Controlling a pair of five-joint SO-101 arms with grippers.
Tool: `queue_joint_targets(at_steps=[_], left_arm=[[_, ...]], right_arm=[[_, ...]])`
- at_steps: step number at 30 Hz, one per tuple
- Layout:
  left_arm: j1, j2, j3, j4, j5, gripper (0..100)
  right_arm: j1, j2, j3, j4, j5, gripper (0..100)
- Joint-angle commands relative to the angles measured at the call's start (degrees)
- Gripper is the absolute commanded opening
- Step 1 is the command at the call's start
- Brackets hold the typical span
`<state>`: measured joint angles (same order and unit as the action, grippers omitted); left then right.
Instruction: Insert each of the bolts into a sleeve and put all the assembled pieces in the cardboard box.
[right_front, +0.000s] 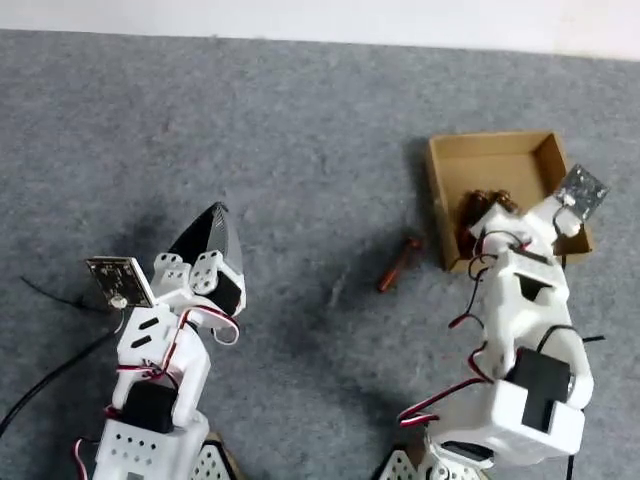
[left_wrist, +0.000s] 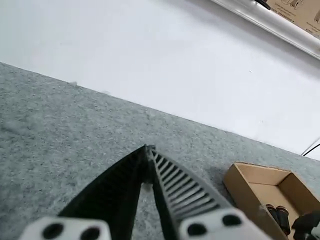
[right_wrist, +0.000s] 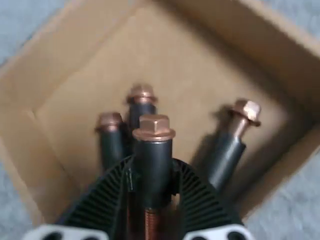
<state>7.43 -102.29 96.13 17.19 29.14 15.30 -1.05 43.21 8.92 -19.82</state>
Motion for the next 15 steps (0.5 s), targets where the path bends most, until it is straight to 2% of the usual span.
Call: queue_joint_targets(at_steps=[1,7,15], left_arm=[[0.7,0.3,1.2,-1.2,-0.4,1],[0.7,0.3,1.2,-1.2,-0.4,1],[0.7,0.3,1.2,-1.2,-0.4,1]], right_arm=[[0.6,-0.6,-4.3,-3.1,-0.4,0.9],[2.2,-0.4,-4.5,-3.5,-0.7,1.5],[1.6,-0.3,-4.2,-3.4,-0.5,20.8]])
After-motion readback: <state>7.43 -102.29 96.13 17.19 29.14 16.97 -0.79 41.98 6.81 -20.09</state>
